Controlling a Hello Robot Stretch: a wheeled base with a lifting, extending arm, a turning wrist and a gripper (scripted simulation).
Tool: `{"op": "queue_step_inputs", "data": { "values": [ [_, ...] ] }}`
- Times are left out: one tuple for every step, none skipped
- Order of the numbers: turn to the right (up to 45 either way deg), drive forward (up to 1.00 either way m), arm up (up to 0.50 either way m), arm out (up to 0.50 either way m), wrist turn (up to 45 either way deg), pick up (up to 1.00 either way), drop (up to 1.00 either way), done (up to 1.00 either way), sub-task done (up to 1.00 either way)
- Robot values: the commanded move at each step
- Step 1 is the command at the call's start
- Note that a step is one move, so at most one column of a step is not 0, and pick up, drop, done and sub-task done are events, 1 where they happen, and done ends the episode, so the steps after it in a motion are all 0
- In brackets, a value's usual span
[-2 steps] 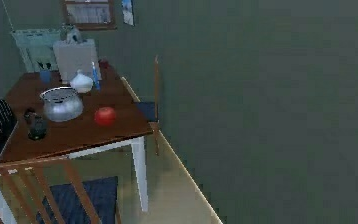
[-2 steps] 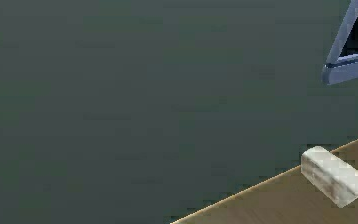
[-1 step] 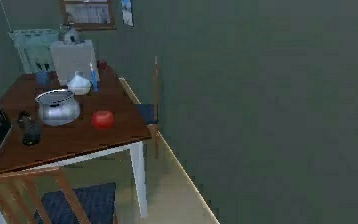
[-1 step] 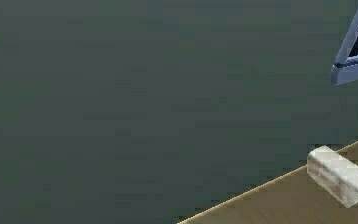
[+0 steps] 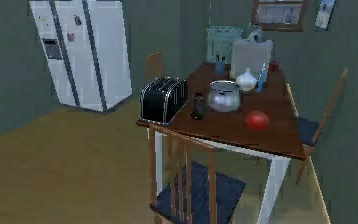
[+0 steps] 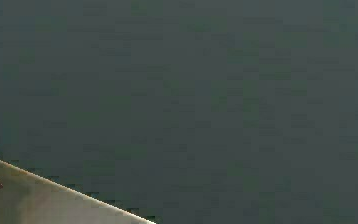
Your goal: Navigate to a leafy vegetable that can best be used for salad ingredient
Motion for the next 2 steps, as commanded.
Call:
{"op": "queue_step_inputs", "data": {
  "values": [
    [-42.0, 0.0, 0.0, 0.0, 0.0, 0.0, 0.0, 0.0, 0.0],
    [0.0, 0.4, 0.0, 0.0, 0.0, 0.0, 0.0, 0.0, 0.0]
  ]
}}
